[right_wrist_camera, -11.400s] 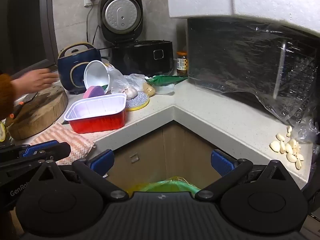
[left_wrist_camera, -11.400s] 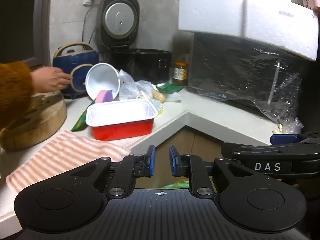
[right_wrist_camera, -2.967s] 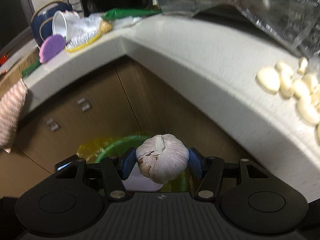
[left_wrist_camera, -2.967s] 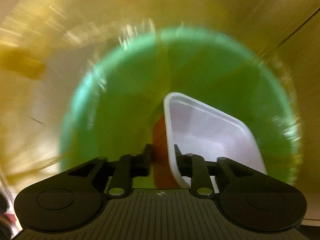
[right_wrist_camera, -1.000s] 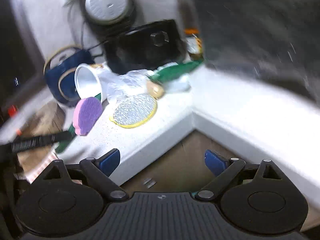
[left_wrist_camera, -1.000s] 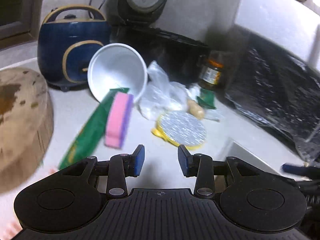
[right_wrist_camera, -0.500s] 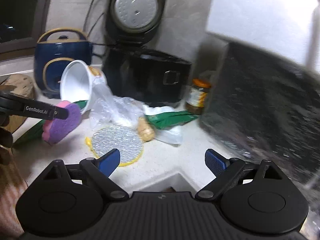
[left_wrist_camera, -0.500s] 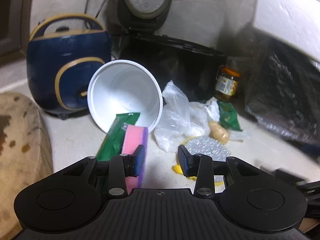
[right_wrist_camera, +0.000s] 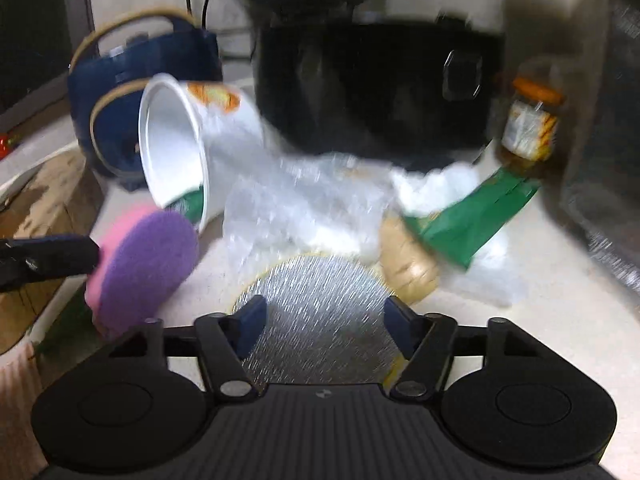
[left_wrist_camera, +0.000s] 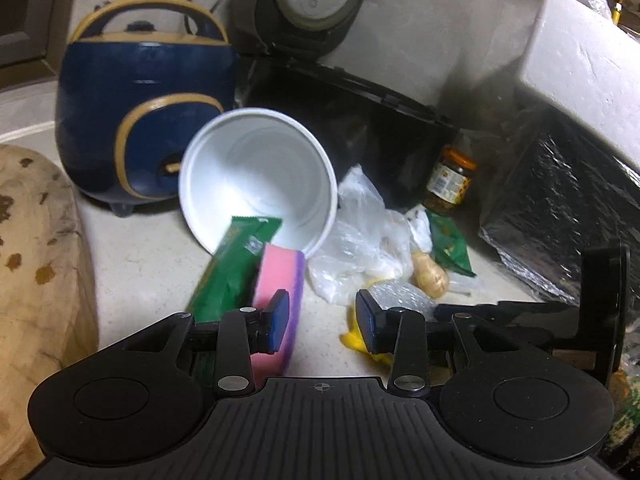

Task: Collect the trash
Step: 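Move both tools back up to the counter toward the sponge and scrubber pad, then grasp the pink-and-purple sponge with the left tool while the right tool approaches the scrubber pad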

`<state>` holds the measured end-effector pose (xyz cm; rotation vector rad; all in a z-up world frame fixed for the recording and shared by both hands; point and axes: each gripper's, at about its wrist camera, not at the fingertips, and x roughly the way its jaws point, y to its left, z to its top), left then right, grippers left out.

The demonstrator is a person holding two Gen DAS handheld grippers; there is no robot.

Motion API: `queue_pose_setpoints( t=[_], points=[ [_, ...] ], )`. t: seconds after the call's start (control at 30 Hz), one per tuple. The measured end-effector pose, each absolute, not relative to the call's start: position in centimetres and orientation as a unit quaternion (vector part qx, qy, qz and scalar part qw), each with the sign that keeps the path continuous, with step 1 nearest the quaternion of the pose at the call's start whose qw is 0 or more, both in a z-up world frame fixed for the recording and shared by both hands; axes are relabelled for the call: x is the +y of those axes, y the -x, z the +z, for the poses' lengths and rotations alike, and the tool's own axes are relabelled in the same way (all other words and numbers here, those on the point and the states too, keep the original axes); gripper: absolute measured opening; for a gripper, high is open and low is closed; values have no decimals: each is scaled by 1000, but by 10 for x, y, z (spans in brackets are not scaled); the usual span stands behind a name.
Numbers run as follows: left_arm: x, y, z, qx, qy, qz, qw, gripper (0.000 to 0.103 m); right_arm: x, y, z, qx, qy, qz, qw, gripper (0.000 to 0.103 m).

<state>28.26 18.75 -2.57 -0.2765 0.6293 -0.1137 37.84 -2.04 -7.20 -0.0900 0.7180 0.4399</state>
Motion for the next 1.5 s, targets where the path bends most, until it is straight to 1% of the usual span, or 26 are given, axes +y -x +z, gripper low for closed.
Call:
queue_pose_setpoints(
  t=[0.23,0.47,0.57,0.6,0.7,0.77,0.83,1.0,1.17,1.3,1.5],
  points=[
    [155,-301,-38,334,121,-127,926,41,-26,-356,-77,362,36,238,901,64],
    [128,-332,-66,364,113,-127,916,41,-47,-329,-78,381,20,246,891,63],
    [118,-342,-73,366,103,-131,916,41,-56,-320,-82,385,25,227,894,63],
    [115,-345,-74,363,99,-131,917,41,-60,-316,-81,381,27,219,898,64],
    [110,-352,-73,360,92,-124,920,41,-74,-303,-74,362,26,193,912,76],
    [112,-352,-69,352,95,-119,924,41,-85,-297,-68,346,32,170,922,77],
    [117,-351,-64,341,99,-110,928,41,-94,-294,-63,333,38,151,930,81],
    [129,-359,-70,353,112,-72,926,41,-110,-295,-63,338,-4,152,929,83],
    [129,-363,-80,377,124,-94,913,40,-105,-295,-68,342,-17,165,925,83],
    [118,-353,-81,391,110,-133,904,39,-101,-298,-67,339,-21,166,926,83],
    [105,-328,-78,401,73,-167,898,38,-110,-305,-60,324,-51,132,935,87]
  ],
)
